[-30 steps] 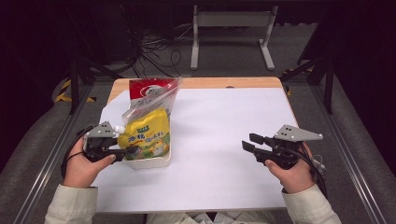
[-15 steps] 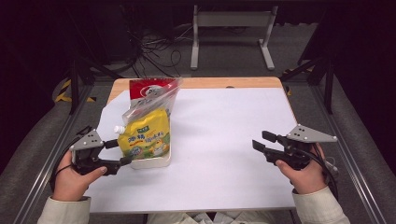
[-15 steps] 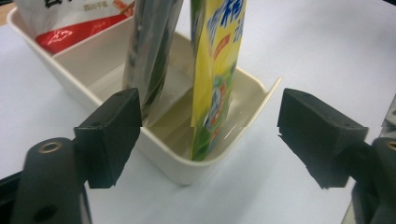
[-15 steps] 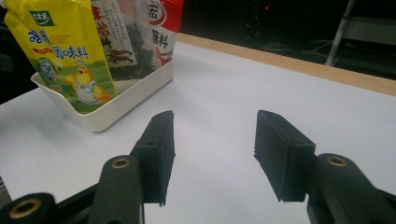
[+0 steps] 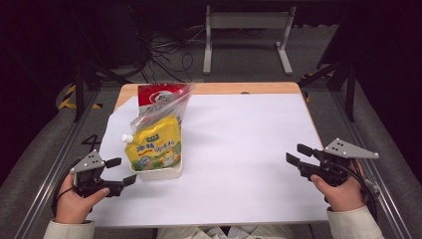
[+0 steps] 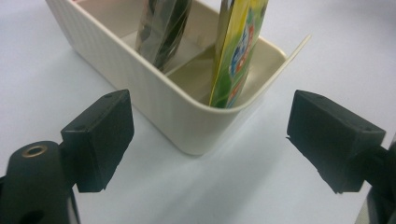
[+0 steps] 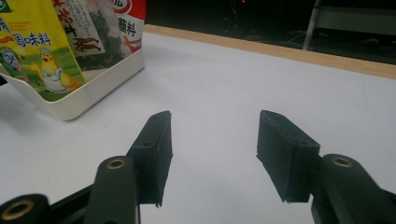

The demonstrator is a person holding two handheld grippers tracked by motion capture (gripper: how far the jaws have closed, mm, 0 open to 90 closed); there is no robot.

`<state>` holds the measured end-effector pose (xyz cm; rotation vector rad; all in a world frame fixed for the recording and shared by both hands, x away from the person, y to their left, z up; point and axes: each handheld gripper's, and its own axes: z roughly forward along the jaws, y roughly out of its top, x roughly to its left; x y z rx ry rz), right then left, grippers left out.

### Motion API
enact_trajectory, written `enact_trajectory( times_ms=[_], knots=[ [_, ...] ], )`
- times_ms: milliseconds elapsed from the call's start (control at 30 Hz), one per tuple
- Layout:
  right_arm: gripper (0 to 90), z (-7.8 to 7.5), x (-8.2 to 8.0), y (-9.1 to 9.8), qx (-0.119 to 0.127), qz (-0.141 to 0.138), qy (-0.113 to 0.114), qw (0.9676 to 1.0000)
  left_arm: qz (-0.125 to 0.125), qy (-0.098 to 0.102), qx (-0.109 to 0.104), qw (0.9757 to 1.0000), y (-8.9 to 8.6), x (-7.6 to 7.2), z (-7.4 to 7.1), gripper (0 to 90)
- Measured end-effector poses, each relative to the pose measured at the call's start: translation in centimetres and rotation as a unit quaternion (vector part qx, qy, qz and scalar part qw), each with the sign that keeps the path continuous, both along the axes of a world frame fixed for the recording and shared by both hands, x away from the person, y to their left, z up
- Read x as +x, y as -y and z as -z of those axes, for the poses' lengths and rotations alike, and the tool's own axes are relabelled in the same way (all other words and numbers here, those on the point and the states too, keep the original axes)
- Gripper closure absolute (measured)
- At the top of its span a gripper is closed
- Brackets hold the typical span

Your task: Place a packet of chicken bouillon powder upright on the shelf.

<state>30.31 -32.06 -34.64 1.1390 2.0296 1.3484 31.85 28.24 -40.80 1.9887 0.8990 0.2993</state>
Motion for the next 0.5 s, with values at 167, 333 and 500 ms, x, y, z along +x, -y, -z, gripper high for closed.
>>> enact_trajectory(
  times_ms=[167,333,500],
  knots=[
    [43.7,0.8,0.0,1.0,0.005,0.009,-0.008,0.9999,-0.004,-0.006,0.000,1.0000,-0.4,-0.2,0.8,15.1],
    [43.2,1.2,-0.1,1.5,0.006,0.015,-0.010,0.9998,-0.010,-0.013,-0.001,0.9999,-0.5,-0.1,1.7,14.9],
    [42.3,1.5,0.0,1.8,0.006,0.018,-0.014,0.9997,-0.006,-0.010,0.002,0.9999,-0.3,-0.1,1.7,14.2]
  ],
)
